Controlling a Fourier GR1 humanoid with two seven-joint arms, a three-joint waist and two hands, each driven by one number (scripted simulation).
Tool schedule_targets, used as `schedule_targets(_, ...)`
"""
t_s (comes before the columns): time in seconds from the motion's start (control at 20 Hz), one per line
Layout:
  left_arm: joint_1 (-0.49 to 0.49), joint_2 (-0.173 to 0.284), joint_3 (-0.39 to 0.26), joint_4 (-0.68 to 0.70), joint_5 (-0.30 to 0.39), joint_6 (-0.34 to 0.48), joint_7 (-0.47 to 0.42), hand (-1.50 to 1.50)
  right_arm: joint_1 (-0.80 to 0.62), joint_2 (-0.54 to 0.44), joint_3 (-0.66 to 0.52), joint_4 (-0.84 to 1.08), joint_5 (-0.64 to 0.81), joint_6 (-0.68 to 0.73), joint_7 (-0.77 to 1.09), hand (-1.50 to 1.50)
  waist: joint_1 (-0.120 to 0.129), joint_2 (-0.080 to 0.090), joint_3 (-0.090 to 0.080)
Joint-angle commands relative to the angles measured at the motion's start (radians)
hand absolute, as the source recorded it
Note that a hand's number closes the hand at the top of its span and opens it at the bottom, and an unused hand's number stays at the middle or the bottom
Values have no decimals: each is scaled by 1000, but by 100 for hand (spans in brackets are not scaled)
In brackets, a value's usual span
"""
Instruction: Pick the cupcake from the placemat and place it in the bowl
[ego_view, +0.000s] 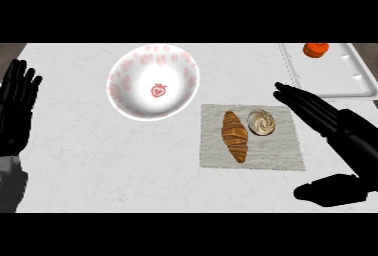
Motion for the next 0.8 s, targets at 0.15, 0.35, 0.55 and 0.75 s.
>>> schedule_targets(0.15, -17, -12, -11, -2, -19, 5, 5, 0, -52, -188, -31, -75, -140, 312, 212, -150, 6, 2, 1)
schedule_targets(0.35, -68, -3, 22, 90, -2, -31, -16, 0, -124, -224, -72, -47, -202, 440, 236, -150, 6, 5, 2)
schedule_targets(0.55, -10, -21, 21, 25, -10, -48, -21, 0, -195, -158, -91, 83, -140, 504, 209, -150, 21, 6, 3)
schedule_targets(0.75, -73, -50, 7, 55, -62, -2, 5, 0, -148, -38, -14, 105, 25, 471, 172, -150, 18, 7, 3)
